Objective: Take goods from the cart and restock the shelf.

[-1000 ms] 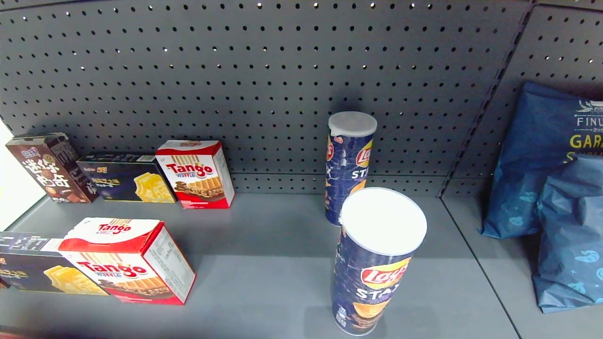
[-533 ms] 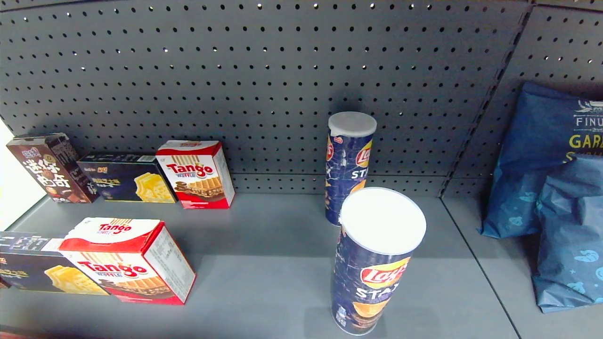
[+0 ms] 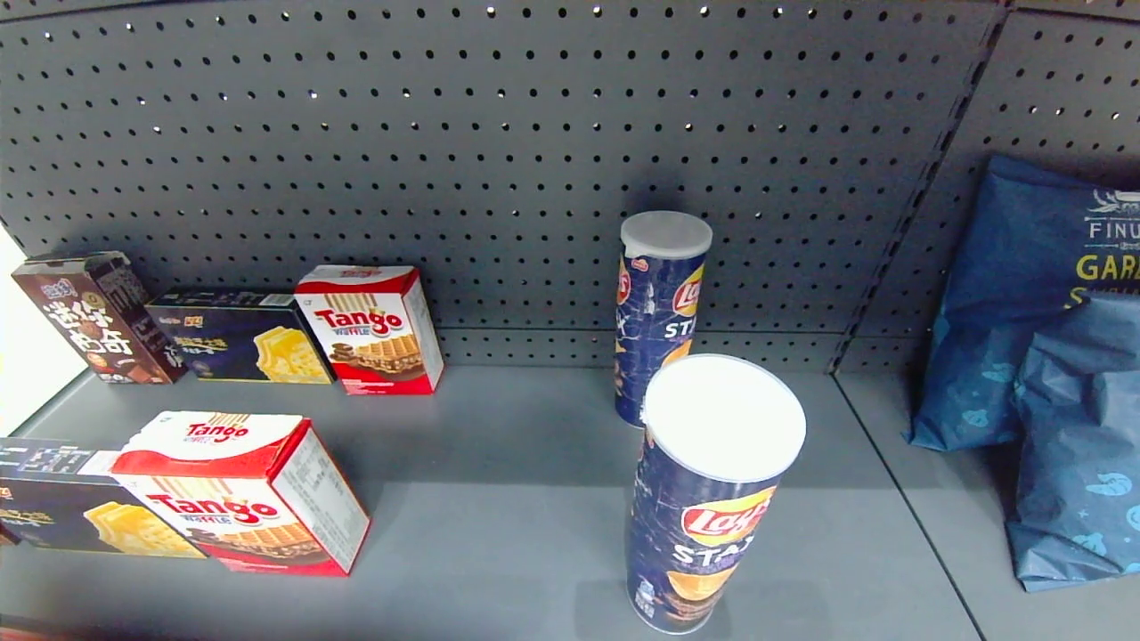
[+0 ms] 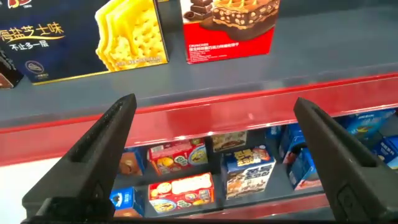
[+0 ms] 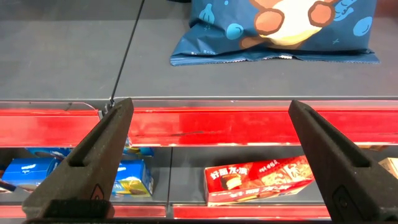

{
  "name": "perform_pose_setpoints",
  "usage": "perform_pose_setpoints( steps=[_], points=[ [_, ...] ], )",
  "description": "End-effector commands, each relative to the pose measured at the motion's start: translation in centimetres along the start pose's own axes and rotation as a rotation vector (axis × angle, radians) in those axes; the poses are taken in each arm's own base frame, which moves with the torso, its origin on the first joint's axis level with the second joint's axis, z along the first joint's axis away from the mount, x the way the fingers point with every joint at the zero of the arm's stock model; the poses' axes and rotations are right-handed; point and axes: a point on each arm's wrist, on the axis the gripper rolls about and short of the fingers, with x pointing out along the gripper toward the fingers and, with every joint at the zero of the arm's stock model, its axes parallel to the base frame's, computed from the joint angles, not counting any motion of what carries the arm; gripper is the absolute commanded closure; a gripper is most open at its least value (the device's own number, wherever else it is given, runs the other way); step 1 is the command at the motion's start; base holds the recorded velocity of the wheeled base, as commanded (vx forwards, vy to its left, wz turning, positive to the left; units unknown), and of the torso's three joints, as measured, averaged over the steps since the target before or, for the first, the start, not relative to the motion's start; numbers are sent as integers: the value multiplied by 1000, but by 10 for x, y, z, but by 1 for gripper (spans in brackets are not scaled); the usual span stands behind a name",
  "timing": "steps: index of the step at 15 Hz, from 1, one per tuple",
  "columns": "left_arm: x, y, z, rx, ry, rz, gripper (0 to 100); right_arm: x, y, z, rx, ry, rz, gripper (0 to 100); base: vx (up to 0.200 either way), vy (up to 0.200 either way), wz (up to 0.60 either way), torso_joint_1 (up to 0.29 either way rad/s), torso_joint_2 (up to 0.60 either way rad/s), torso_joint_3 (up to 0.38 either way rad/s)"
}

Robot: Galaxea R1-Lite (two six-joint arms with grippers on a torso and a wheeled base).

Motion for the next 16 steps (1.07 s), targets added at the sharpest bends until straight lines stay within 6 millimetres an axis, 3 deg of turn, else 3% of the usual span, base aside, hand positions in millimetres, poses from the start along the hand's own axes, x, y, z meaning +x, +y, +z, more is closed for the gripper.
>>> perform_pose_setpoints(
  steps=[1, 9, 10, 11, 16],
  points=[
    [0, 0, 0, -3, 1, 2, 0, 0, 0, 0, 0, 1, 0, 0, 0, 0, 0, 0, 0, 0],
    [0, 0, 0, 0, 2, 18, 0, 0, 0, 0, -1, 1, 11, 0, 0, 0, 0, 0, 0, 0],
    [0, 0, 0, 0, 4, 18, 0, -3, -3, -1, -17, -42, 147, 0, 0, 0, 0, 0, 0, 0],
    [0, 0, 0, 0, 2, 18, 0, -6, -2, -2, -9, -76, 86, 0, 0, 0, 0, 0, 0, 0],
    [0, 0, 0, -4, 2, 13, 0, -6, -2, -2, -11, -90, 97, 0, 0, 0, 0, 0, 0, 0]
  ],
)
